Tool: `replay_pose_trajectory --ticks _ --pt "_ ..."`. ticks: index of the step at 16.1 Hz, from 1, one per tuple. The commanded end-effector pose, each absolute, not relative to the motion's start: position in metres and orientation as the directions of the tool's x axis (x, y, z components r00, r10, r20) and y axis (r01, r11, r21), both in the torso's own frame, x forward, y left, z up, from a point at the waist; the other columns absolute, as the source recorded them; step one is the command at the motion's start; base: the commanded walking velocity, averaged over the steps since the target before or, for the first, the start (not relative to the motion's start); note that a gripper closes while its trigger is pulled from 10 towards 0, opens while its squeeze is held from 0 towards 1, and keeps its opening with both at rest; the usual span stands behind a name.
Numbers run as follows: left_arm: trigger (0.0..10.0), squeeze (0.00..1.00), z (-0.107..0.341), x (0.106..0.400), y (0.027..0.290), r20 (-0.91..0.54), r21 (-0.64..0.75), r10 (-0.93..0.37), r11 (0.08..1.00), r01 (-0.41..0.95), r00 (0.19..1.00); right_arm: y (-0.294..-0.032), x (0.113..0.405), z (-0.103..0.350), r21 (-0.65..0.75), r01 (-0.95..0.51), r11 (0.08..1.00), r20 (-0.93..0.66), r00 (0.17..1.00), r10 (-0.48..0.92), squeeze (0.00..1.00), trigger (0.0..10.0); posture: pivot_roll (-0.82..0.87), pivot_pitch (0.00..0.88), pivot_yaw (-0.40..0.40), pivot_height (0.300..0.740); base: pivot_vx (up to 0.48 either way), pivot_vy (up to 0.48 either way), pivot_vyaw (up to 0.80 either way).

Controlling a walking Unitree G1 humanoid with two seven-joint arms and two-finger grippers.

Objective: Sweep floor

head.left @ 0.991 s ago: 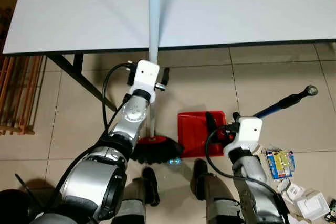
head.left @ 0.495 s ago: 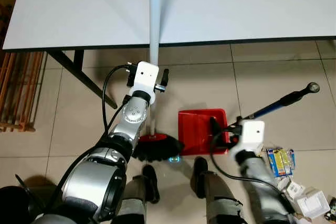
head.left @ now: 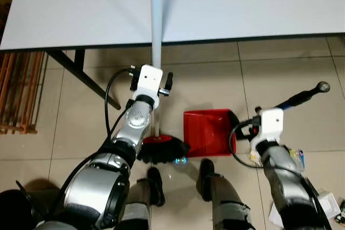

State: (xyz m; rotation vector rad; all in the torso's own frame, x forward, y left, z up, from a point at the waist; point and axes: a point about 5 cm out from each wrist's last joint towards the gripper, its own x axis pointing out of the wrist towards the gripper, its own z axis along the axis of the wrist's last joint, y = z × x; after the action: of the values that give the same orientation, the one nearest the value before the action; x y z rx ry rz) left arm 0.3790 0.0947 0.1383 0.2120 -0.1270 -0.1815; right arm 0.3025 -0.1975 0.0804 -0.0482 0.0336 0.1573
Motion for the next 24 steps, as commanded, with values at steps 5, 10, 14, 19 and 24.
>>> replay_pose_trajectory --ticks 5,10,14,19,24 --pt "10.0 0.00 0.132 0.376 0.095 0.093 0.217 -0.199 0.960 0.175 0.976 -0.195 0.298 0.069 -0.023 -0.157 0.987 -0.064 0.986 0.155 0.00 10.0 -0.06 0.480 0.082 0.740 0.000 0.000 0.00" --pt "10.0 0.00 0.161 0.387 0.086 0.161 0.221 -0.210 0.960 0.172 0.964 -0.188 0.291 0.062 0.000 -0.166 0.986 -0.062 0.984 0.166 0.00 10.0 -0.07 0.484 0.081 0.740 0.000 0.000 0.00" --pt "0.0 0.00 0.169 0.390 0.082 0.176 0.220 -0.216 0.960 0.175 0.961 -0.186 0.285 0.058 0.012 -0.164 0.986 -0.070 0.984 0.165 0.00 10.0 -0.07 0.481 0.085 0.740 0.000 0.000 0.00" --pt "0.0 0.00 0.165 0.389 0.082 0.168 0.228 -0.223 0.956 0.183 0.960 -0.185 0.283 0.056 0.020 -0.161 0.987 -0.076 0.984 0.162 0.00 10.0 -0.07 0.484 0.086 0.740 0.000 0.000 0.00" --pt "0.0 0.00 0.164 0.388 0.081 0.162 0.234 -0.230 0.954 0.189 0.960 -0.185 0.282 0.054 0.023 -0.161 0.987 -0.082 0.983 0.162 0.00 10.0 -0.07 0.486 0.087 0.740 0.000 0.000 0.00"
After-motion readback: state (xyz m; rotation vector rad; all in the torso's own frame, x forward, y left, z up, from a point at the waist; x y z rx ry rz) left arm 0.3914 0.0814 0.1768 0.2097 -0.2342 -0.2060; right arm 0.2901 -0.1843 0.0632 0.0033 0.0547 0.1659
